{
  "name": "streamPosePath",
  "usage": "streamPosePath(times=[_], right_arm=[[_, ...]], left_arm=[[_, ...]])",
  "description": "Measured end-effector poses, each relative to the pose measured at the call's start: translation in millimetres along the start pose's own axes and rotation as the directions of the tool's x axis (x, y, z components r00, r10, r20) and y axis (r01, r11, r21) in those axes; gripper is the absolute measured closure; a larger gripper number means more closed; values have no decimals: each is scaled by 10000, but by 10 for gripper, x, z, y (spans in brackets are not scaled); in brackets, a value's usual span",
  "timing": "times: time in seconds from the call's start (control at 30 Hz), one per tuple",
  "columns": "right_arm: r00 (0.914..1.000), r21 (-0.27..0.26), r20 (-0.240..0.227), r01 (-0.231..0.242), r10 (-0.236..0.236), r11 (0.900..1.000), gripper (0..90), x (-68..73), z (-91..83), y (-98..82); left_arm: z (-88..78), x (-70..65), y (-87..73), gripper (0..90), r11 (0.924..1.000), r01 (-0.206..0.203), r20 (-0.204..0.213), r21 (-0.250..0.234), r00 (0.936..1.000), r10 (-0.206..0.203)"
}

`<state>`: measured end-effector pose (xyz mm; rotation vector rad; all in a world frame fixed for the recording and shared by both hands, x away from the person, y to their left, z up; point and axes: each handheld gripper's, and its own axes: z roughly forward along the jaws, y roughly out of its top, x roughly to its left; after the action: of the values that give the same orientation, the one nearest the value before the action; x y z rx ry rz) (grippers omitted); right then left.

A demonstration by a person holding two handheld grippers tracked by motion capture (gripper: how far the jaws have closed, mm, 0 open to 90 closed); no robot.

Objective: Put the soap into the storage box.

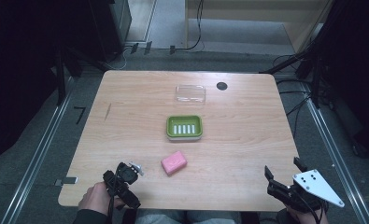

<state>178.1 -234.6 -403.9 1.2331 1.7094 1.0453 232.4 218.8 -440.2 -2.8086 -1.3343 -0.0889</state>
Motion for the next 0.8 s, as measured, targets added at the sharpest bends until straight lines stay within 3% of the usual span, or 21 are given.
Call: streamPosePath(times=[0.2,0.5,0.8], right_arm=[[10000,28,-5,35,-35,10000,135,7,12,4],[10000,45,-54,20,-20,10000,135,17,22,9],[9999,40,-121,57,-57,10000,135,28,43,19]], left_arm=[[-15,-2,149,18,9985,-132,233,-529,9996,144],[33,-107,363,12,9955,-729,497,-608,9959,759],[9,-109,504,9,9940,-539,744,-950,9954,610]])
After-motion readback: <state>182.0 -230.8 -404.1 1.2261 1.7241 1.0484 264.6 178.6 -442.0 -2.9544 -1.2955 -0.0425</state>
